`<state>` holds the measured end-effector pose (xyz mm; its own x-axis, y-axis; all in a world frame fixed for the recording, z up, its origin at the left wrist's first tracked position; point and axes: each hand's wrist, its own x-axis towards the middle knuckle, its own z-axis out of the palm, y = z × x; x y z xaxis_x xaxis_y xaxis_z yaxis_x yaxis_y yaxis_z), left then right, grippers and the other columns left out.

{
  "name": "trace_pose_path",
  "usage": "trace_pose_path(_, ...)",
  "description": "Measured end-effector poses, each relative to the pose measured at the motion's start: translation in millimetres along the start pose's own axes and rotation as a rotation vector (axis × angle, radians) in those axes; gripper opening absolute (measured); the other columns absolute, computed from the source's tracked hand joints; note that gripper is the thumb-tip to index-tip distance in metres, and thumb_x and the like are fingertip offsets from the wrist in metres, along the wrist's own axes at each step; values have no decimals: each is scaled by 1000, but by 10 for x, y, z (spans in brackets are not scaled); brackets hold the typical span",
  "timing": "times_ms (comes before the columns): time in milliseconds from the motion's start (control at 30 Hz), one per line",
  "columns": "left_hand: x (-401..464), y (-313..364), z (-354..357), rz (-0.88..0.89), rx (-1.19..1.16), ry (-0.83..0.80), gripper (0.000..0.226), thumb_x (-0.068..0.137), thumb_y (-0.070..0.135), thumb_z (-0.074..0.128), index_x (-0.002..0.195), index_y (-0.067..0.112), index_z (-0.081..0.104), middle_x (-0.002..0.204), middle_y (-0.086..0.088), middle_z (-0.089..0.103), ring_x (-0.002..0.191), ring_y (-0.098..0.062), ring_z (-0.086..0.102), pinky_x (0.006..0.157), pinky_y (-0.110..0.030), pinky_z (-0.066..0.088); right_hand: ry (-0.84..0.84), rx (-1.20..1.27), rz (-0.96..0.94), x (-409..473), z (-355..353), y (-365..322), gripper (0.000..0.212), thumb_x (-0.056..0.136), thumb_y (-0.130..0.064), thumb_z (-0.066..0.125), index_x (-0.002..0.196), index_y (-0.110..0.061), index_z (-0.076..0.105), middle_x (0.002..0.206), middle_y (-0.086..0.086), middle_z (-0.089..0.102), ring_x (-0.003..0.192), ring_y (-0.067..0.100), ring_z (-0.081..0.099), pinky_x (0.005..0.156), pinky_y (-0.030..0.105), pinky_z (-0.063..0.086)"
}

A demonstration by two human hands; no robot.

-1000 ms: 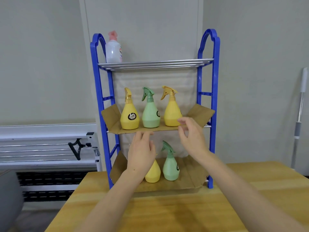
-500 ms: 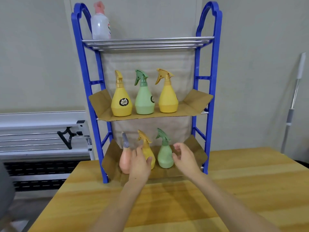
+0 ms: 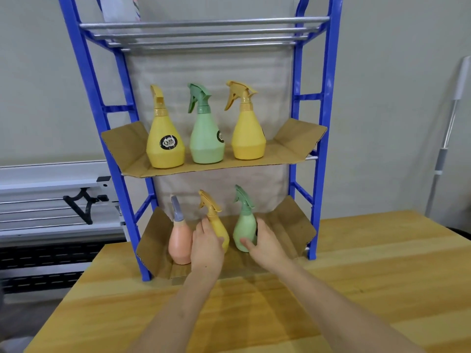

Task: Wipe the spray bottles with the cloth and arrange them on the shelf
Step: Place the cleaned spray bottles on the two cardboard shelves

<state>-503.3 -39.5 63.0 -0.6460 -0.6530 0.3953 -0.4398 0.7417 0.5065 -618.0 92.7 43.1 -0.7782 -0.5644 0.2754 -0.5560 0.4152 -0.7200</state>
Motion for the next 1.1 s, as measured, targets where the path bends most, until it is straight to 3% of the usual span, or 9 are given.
trace_pose_path(200, 33, 8, -23, 6, 51, -25, 69, 98, 25, 66, 150, 3, 28, 142, -13, 49, 131, -27, 47, 108, -34, 41, 86, -133, 57, -8, -192, 106, 68, 95, -40, 72, 148, -16, 38, 137, 5, 57, 123, 26, 60, 96, 40, 53)
trace_pose_path(467, 32, 27, -57, 10, 58, -48, 69, 98, 25, 66, 151, 5, 27, 145, -12, 48, 129, -26, 48, 106, -34, 43, 132, -126, 127, 23, -313, 199, 83, 91, -43, 77, 154, -17, 32, 143, 5, 52, 124, 28, 60, 97, 43, 55)
trace_pose_path(633, 38, 120, -49, 74, 53, -100, 86, 94, 28, 71, 157, 11, 16, 148, -10, 45, 128, -30, 53, 104, -41, 48, 130, -121, 134, 6, -297, 224, 88, 91, -47, 76, 157, -17, 27, 148, 5, 46, 125, 30, 59, 98, 45, 54)
trace_pose_path(733, 45, 182, -36, 51, 57, -103, 87, 88, 36, 78, 152, 12, 24, 144, -9, 46, 129, -31, 54, 102, -42, 50, 125, -114, 138, 18, -302, 246, 88, 91, -48, 76, 158, -19, 26, 151, 4, 44, 124, 28, 61, 97, 46, 56)
trace_pose_path(900, 99, 129, -28, -23, 18, -81, 89, 86, 26, 81, 151, 10, 23, 133, -16, 50, 118, -35, 60, 97, -42, 52, 126, -103, 143, 25, -285, 273, 88, 90, -48, 76, 157, -20, 27, 148, 3, 44, 121, 29, 62, 95, 46, 56)
trace_pose_path(1100, 174, 95, 12, 28, -84, -108, 89, 86, 22, 81, 154, 11, 23, 143, -16, 43, 126, -38, 55, 102, -45, 50, 127, -99, 155, 20, -276, 279, 87, 91, -49, 75, 157, -22, 26, 150, 2, 42, 121, 32, 63, 95, 47, 57)
